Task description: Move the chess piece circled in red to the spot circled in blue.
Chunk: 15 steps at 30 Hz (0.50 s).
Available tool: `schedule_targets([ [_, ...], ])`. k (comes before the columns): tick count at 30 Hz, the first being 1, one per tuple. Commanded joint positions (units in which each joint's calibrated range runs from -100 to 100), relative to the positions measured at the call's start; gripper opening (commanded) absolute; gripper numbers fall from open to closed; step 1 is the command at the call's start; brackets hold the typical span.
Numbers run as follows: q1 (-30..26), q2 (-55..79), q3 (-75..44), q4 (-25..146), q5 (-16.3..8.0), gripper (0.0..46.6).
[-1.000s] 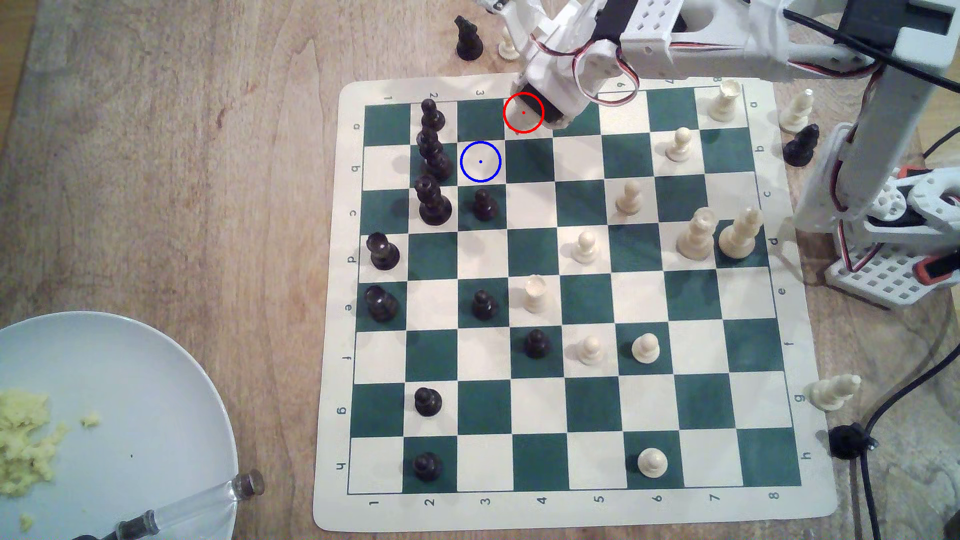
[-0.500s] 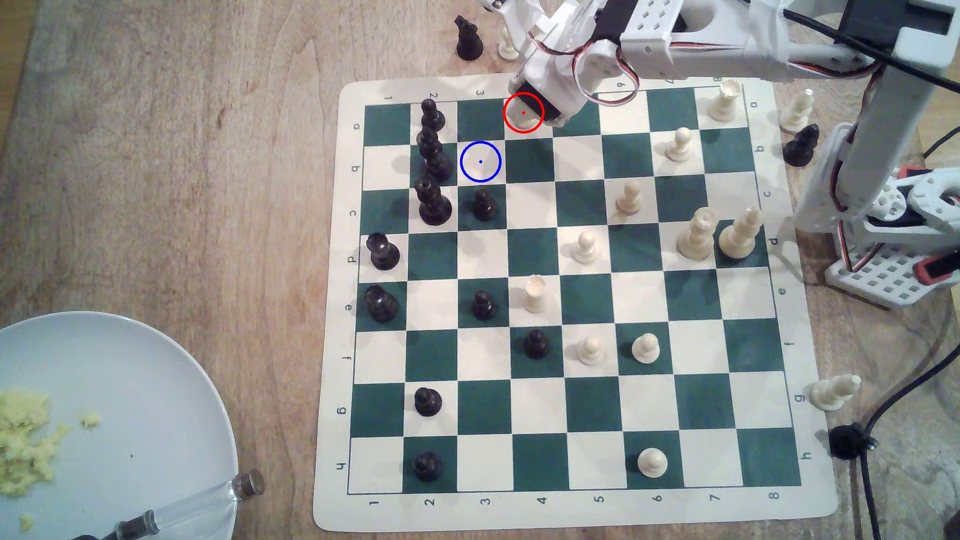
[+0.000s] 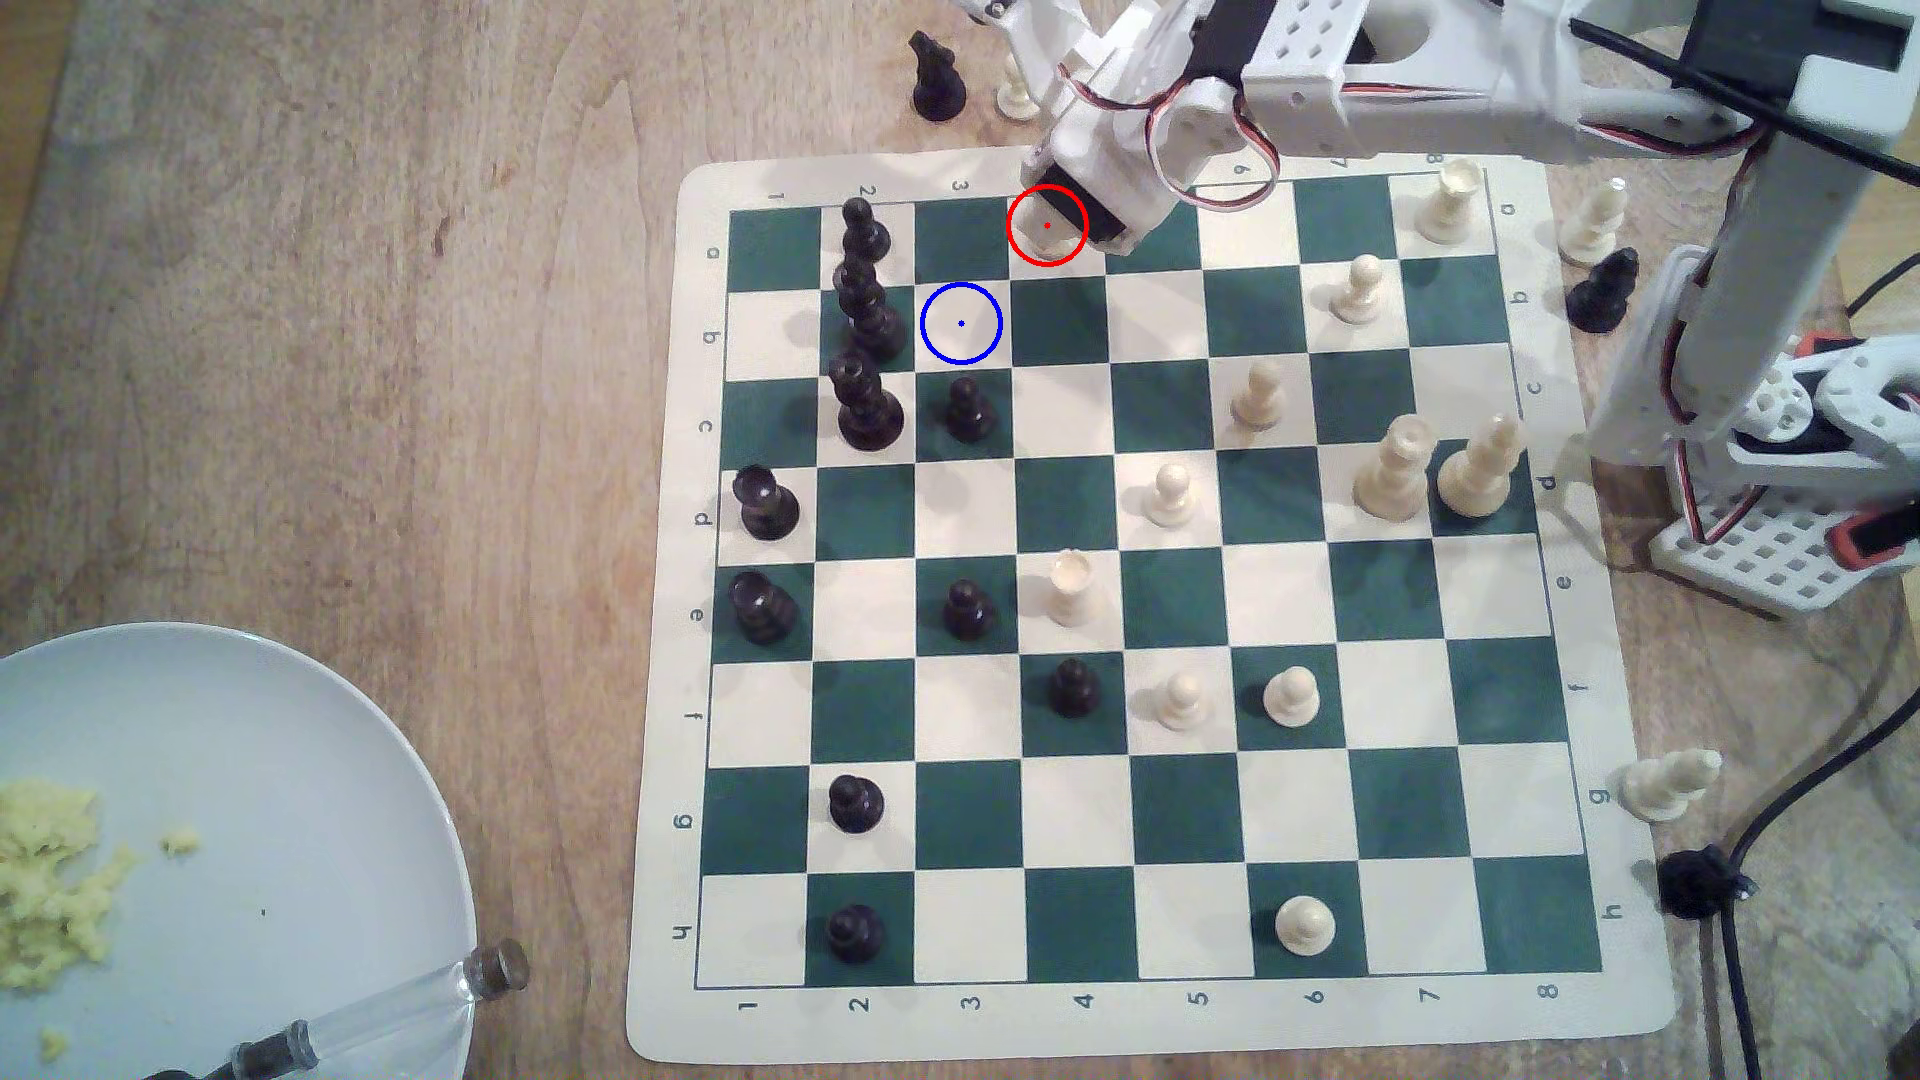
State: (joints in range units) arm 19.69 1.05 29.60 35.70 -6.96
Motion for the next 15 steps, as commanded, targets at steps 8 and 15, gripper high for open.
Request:
schedule_targets([
  [8,-0.72,-11.74,-9.38,4.60,0.73,0.5],
  [15,-5.34,-9.79,-10.01,2.96,1.07,0.7],
])
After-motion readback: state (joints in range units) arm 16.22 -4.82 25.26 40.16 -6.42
